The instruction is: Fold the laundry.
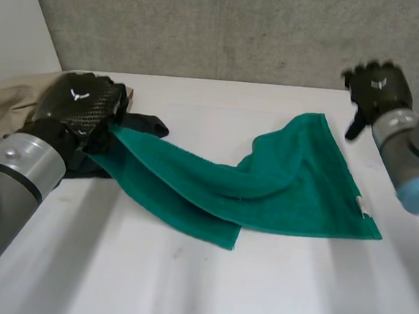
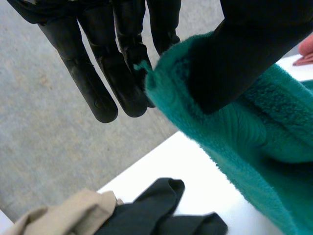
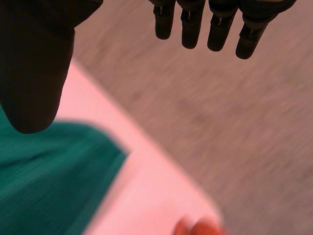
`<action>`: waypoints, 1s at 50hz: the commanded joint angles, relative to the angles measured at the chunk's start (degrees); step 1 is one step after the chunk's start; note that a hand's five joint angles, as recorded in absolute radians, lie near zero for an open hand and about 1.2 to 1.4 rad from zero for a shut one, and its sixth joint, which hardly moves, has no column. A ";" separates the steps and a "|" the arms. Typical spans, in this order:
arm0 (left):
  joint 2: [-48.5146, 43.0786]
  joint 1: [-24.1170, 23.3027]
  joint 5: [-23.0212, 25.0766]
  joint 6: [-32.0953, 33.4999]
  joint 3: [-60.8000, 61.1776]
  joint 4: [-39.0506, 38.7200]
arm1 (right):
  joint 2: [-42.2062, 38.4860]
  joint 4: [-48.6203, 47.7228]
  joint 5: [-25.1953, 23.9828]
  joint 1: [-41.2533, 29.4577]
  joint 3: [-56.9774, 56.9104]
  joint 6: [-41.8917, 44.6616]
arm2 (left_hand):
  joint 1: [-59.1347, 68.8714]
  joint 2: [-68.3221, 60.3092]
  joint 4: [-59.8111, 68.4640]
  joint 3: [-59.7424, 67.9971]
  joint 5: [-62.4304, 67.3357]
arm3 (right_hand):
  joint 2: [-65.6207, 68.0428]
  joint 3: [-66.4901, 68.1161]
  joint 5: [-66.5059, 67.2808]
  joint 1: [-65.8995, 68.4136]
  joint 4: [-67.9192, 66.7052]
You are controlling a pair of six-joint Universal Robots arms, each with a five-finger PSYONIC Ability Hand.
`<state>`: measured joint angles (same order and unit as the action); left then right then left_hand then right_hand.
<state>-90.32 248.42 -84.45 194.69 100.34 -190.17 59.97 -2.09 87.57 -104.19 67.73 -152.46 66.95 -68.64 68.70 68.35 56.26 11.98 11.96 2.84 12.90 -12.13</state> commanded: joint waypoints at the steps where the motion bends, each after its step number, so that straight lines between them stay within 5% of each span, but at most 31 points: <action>1: 1.20 -0.39 0.34 -0.01 -1.82 0.24 | 7.00 16.95 -4.86 2.58 14.17 0.50 | 13.05 -11.36 11.30 11.65 13.74 | 2.05 2.08 1.19 1.13 -1.90; 12: 1.03 -1.10 0.08 -0.01 -4.19 0.33 | 5.69 -5.44 -14.89 7.33 31.93 7.69 | 13.05 -11.36 11.30 11.65 13.74 | 15.35 15.37 14.48 14.42 -15.20; 34: 1.20 -0.39 0.17 -0.01 -3.93 0.06 | -0.90 -20.31 -15.77 8.92 32.38 9.20 | 13.05 -11.36 11.30 11.65 13.74 | 23.24 23.26 22.38 22.32 -23.09; 50: 1.20 -0.22 -0.01 0.17 -3.67 0.33 | -3.98 -21.81 -15.68 7.86 25.71 8.67 | 13.05 -11.36 11.30 11.65 13.74 | 31.46 31.49 30.60 30.54 -31.31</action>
<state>-89.12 248.04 -84.45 194.79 96.53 -189.86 57.62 -23.53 71.88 -95.97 96.29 -143.85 66.95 -68.64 68.71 68.35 56.26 31.91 32.19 22.17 31.68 -32.20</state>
